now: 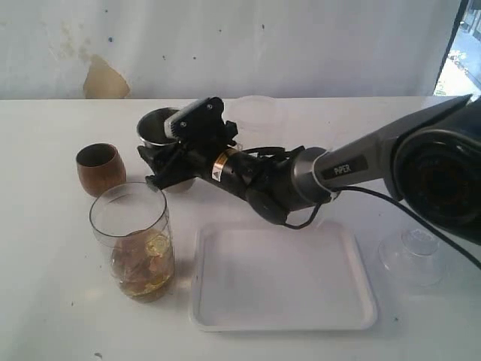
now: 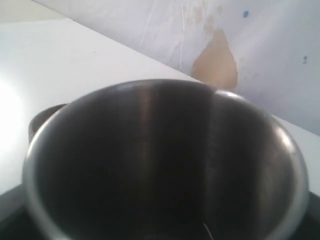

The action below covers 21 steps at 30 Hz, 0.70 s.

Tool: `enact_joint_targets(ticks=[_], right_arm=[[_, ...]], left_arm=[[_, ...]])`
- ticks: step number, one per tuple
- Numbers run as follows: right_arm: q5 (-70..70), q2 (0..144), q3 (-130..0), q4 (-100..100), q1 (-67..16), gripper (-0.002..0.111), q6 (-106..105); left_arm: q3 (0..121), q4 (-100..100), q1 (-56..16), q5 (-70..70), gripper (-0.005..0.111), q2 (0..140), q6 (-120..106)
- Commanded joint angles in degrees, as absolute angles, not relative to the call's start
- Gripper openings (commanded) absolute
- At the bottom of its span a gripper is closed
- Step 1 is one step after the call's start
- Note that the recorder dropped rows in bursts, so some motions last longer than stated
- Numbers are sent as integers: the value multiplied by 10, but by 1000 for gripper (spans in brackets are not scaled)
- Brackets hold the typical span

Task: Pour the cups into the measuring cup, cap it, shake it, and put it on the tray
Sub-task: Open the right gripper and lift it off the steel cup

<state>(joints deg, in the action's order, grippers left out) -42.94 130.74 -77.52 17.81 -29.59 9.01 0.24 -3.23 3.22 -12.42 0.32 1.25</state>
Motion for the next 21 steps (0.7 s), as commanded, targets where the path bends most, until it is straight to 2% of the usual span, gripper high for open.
enact_joint_targets(ticks=[1, 8, 21], right_arm=[[-484, 1315, -781, 178, -291, 0, 93], [-398, 1315, -781, 182, -291, 0, 93], [-438, 1315, -781, 191, -291, 1, 108]], left_arm=[[0, -35, 29, -117, 0, 0, 13], [0, -35, 29, -117, 0, 0, 13], [0, -35, 29, -117, 0, 0, 13]])
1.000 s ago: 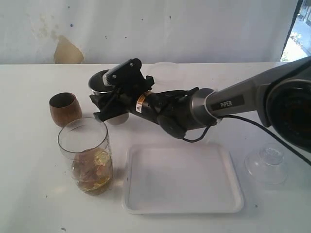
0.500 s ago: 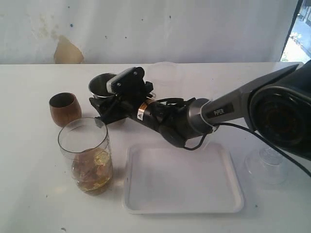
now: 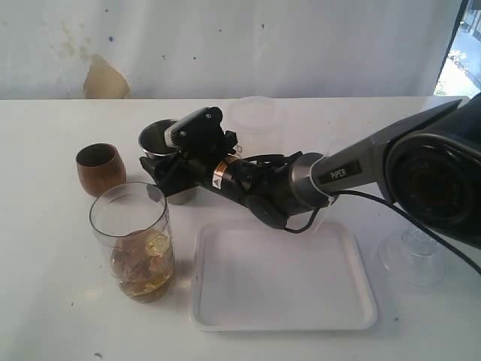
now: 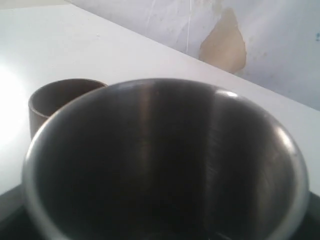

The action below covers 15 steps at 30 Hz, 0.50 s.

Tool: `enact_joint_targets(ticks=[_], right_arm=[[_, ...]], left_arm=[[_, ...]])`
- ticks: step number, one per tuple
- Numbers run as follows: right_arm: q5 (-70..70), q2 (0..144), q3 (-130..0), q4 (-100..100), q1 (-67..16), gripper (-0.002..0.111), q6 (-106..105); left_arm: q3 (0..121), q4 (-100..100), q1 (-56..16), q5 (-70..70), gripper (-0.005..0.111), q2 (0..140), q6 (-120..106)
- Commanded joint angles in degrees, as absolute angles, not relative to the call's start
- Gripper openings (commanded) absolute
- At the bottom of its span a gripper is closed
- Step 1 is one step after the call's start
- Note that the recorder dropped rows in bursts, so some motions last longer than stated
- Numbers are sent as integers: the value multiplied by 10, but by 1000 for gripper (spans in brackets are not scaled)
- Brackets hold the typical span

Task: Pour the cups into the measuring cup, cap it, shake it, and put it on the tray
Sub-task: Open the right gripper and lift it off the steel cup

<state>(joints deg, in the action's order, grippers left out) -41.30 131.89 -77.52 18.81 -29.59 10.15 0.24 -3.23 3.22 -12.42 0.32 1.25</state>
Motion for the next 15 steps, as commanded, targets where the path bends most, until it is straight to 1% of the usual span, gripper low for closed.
enact_joint_targets(ticks=[1, 2, 4, 9, 12, 15], right_arm=[[-438, 1315, -781, 192, -291, 4, 108], [-438, 1315, -781, 195, -291, 7, 108], [-438, 1315, -781, 209, -291, 19, 108], [-438, 1315, -781, 224, -291, 61, 108], [-437, 1315, -781, 225, -291, 74, 108], [-436, 1315, -781, 225, -291, 77, 108]], left_arm=[[0, -35, 29, -117, 0, 0, 13], [0, -35, 29, -117, 0, 0, 13], [0, -35, 29, -117, 0, 0, 13], [0, -35, 29, -117, 0, 0, 13], [0, -35, 29, -117, 0, 0, 13], [0, -35, 29, -117, 0, 0, 13]])
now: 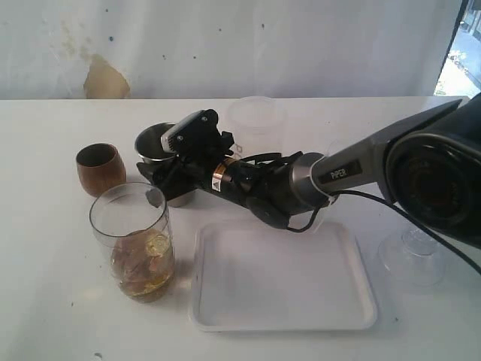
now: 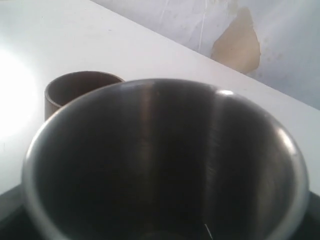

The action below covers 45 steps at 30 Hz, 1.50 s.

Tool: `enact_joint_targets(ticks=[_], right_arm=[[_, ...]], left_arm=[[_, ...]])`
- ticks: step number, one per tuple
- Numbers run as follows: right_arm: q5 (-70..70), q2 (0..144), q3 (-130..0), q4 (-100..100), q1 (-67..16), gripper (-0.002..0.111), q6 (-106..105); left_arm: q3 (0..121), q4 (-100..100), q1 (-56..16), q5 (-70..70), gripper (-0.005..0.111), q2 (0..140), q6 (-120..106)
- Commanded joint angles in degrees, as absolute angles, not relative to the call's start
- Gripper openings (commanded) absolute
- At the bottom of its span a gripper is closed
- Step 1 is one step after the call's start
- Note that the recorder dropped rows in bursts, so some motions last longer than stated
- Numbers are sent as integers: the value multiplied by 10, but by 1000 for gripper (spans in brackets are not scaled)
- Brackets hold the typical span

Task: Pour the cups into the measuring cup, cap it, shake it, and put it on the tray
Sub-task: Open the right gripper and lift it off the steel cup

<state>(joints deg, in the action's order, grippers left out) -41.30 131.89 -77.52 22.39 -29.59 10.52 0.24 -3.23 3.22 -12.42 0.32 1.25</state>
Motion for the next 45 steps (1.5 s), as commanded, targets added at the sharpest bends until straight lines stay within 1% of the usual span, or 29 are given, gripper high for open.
enact_joint_targets(ticks=[1, 7, 8, 11, 12, 13, 20, 31, 45], right_arm=[[-436, 1315, -781, 225, -291, 77, 108], [-433, 1315, -781, 225, -291, 78, 107], [-423, 1314, -781, 230, -291, 82, 107], [-403, 1314, -781, 231, -291, 100, 104], [-402, 1314, -781, 231, -291, 104, 104], [-402, 1314, -781, 231, -291, 105, 101], [-404, 1309, -781, 231, -291, 105, 110], [-373, 1268, -779, 231, -291, 105, 135], [-373, 1211, -779, 231, -291, 105, 137]], left_arm=[[0, -35, 29, -117, 0, 0, 13], [0, -35, 29, -117, 0, 0, 13], [0, -35, 29, -117, 0, 0, 13], [0, -35, 29, -117, 0, 0, 13], [0, -35, 29, -117, 0, 0, 13], [0, -35, 29, -117, 0, 0, 13], [0, -35, 29, -117, 0, 0, 13], [0, -35, 29, -117, 0, 0, 13], [0, -35, 29, -117, 0, 0, 13]])
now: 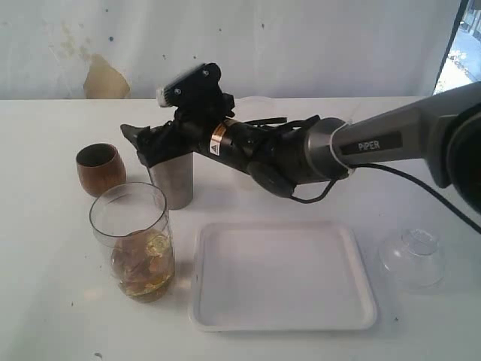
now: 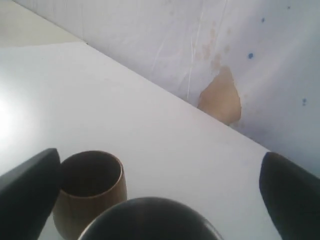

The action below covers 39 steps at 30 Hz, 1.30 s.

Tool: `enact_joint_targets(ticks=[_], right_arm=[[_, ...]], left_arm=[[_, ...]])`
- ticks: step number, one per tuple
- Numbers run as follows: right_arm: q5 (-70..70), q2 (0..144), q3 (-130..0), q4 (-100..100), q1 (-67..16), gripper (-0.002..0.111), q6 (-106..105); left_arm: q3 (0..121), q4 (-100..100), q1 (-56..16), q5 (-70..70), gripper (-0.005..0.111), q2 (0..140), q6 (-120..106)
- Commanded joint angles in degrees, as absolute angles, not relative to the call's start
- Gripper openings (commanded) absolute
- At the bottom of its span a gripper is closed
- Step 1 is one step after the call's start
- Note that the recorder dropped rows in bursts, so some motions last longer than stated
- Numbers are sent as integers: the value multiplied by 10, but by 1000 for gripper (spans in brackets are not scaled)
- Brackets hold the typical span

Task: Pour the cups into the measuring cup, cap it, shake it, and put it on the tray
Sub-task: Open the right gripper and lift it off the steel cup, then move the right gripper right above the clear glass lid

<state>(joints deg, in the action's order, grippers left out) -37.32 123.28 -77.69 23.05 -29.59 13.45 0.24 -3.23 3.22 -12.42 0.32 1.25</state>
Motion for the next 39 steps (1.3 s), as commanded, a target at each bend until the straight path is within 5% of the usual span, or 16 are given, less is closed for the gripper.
enact_joint_targets(ticks=[1, 13, 21, 26, 34, 39], right_arm=[[-373, 1205, -779, 231, -291, 105, 137], [-315, 1061, -779, 233, -291, 105, 157], [-158, 961, -779, 229, -291, 101, 197], [-24, 921, -779, 228, -291, 80, 197], [305, 853, -779, 246, -291, 28, 197], [633, 839, -779, 284, -291, 25, 214]], left_arm=[[0, -35, 29, -117, 0, 0, 13], [0, -35, 29, -117, 0, 0, 13], [0, -35, 29, -117, 0, 0, 13], [0, -35, 29, -117, 0, 0, 13], [0, -35, 29, -117, 0, 0, 13], [0, -35, 29, -117, 0, 0, 13]])
